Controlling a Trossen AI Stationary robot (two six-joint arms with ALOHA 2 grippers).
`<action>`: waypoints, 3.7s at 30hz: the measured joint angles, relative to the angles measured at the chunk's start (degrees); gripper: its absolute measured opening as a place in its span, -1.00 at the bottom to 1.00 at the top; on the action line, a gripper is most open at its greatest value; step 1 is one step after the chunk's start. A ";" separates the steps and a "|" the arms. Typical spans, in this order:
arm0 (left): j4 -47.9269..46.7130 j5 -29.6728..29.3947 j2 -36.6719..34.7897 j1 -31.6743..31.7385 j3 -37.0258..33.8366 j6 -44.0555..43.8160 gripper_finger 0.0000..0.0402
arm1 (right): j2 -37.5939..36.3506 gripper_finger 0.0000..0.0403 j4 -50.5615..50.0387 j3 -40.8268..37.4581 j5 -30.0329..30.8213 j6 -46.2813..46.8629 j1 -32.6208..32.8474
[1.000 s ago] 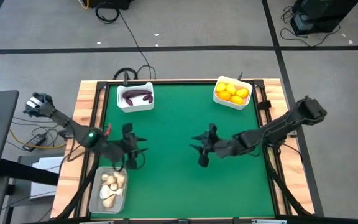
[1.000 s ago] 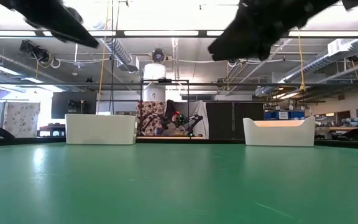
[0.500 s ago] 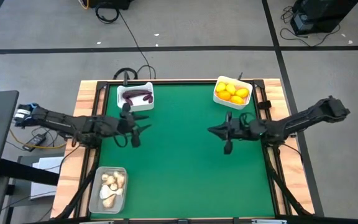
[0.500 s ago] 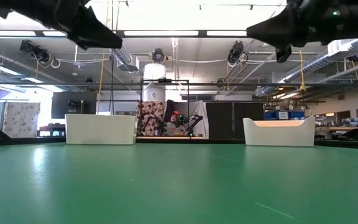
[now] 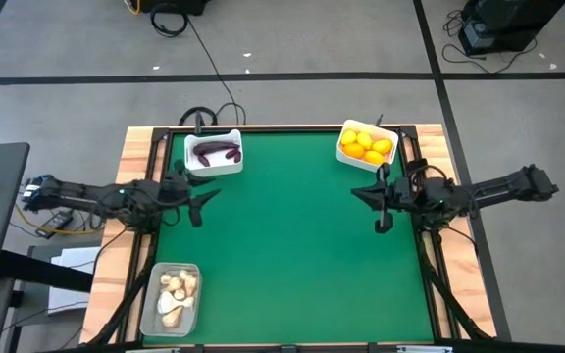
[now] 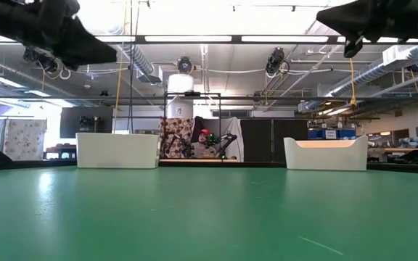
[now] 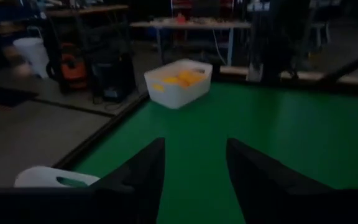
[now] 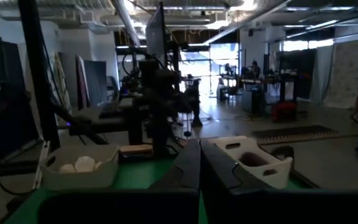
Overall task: Sort produce into baskets
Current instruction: Return to Home Position
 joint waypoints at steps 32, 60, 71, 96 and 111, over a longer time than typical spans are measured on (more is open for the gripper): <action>-8.92 -1.16 -24.45 -0.02 -7.39 0.03 -0.12 | -31.43 -0.96 -40.15 0.11 1.92 5.23 -4.71; 5.16 17.04 -25.20 0.00 -18.45 4.60 -0.13 | -31.37 -0.96 -24.39 -11.92 -13.94 8.56 -4.74; 4.99 18.53 -25.21 -0.04 -18.47 5.73 -0.13 | -31.29 -0.98 -26.49 -12.09 -12.84 7.76 -4.80; 9.43 18.20 -25.16 -0.04 -18.50 6.90 -0.13 | -31.31 -0.66 -25.35 -12.07 -11.52 8.43 -4.89; 9.62 18.20 -25.16 -0.04 -18.52 6.88 -0.13 | -31.31 -0.67 -25.35 -12.07 -11.52 8.43 -4.89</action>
